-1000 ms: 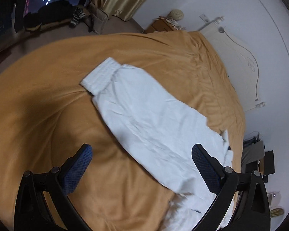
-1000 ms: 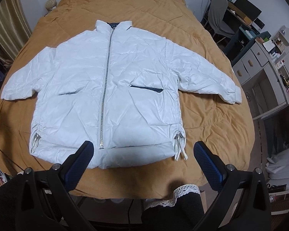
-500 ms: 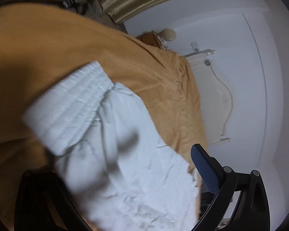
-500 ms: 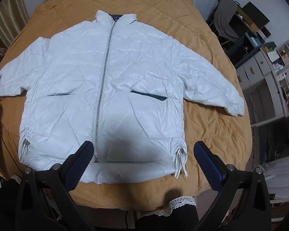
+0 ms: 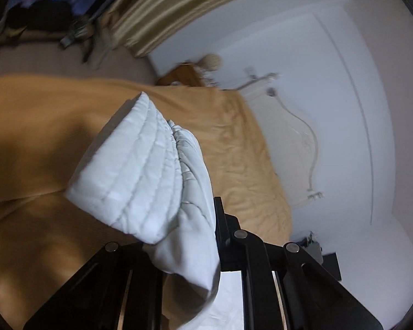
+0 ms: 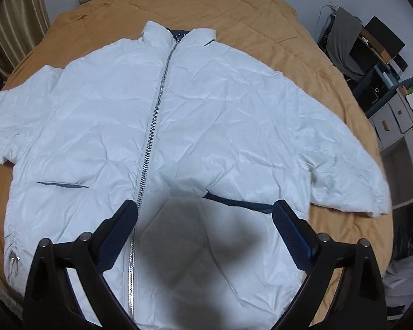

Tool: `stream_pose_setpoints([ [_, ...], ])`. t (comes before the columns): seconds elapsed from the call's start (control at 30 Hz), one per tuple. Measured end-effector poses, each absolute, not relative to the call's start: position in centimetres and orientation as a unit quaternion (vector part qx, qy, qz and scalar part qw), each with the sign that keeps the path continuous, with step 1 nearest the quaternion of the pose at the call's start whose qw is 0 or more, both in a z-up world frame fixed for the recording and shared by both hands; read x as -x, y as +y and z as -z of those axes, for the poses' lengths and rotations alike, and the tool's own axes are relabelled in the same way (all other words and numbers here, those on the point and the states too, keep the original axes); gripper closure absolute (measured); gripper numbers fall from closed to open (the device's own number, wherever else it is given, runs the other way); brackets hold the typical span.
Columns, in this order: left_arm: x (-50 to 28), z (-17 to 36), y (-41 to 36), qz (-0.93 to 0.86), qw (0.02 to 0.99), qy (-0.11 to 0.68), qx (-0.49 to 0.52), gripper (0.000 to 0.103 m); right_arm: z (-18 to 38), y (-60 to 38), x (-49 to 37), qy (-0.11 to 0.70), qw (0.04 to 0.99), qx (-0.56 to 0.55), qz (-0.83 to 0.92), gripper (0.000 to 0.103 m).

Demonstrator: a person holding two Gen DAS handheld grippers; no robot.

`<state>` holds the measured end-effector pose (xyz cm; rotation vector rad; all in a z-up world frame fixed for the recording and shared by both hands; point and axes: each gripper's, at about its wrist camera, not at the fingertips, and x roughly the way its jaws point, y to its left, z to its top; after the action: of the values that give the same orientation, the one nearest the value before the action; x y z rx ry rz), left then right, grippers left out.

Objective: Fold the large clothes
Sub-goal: 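Grasp the cuff of the jacket sleeve with the left gripper and lift, then carry the sleeve across the jacket front with the left gripper and release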

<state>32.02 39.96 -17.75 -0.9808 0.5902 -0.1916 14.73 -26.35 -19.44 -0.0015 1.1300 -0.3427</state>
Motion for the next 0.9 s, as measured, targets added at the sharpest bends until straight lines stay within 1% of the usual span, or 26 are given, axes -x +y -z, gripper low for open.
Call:
stream_pose_setpoints([
  [0.07,-31.0,12.9,36.8,0.124,0.855,0.263,0.430,0.091,22.0,-27.4,-15.5,0.530,0.833,-0.007,0.160,0.019],
  [0.13,-30.6,9.1,33.0,0.156,0.868,0.251,0.399,0.091,24.2,-28.6,-16.4,0.533,0.831,-0.027,0.156,0.019],
  [0.23,-29.9,4.5,26.0,0.207,0.874,0.245,0.365,0.091,28.1,-29.9,-17.3,0.566,0.808,-0.037,0.159,0.018],
  [0.27,-29.8,3.9,23.8,0.220,0.874,0.247,0.356,0.090,29.2,-29.9,-17.3,0.567,0.808,-0.031,0.156,0.015],
  [0.3,-29.8,3.3,21.4,0.233,0.873,0.254,0.345,0.090,29.9,-29.8,-17.2,0.562,0.812,-0.022,0.156,0.008],
  [0.37,-30.0,2.9,16.7,0.258,0.866,0.272,0.331,0.090,30.6,-30.1,-17.3,0.558,0.814,-0.025,0.161,0.000],
  [0.4,-30.1,3.1,14.2,0.274,0.860,0.282,0.326,0.090,30.8,-30.3,-17.4,0.559,0.814,-0.035,0.158,0.000],
  [0.5,-30.0,5.1,7.7,0.306,0.848,0.310,0.303,0.090,30.7,-30.5,-17.6,0.558,0.815,-0.039,0.149,0.000],
  [0.67,-29.9,12.3,-1.3,0.338,0.822,0.376,0.263,0.090,27.9,-32.0,-14.7,0.541,0.826,-0.074,0.140,0.000],
  [0.8,-30.2,20.7,-6.6,0.344,0.807,0.432,0.212,0.090,24.6,-36.0,-11.0,0.511,0.834,-0.121,0.167,0.000],
  [0.83,-29.9,23.1,-7.4,0.343,0.804,0.441,0.204,0.089,23.8,-37.5,-10.1,0.504,0.834,-0.138,0.178,0.000],
  [0.87,-29.7,25.4,-7.8,0.339,0.802,0.449,0.201,0.087,23.1,-38.6,-9.5,0.498,0.832,-0.149,0.192,0.000],
  [0.9,-29.5,28.2,-8.1,0.330,0.800,0.462,0.195,0.087,22.7,-39.4,-9.1,0.496,0.830,-0.153,0.204,0.000],
])
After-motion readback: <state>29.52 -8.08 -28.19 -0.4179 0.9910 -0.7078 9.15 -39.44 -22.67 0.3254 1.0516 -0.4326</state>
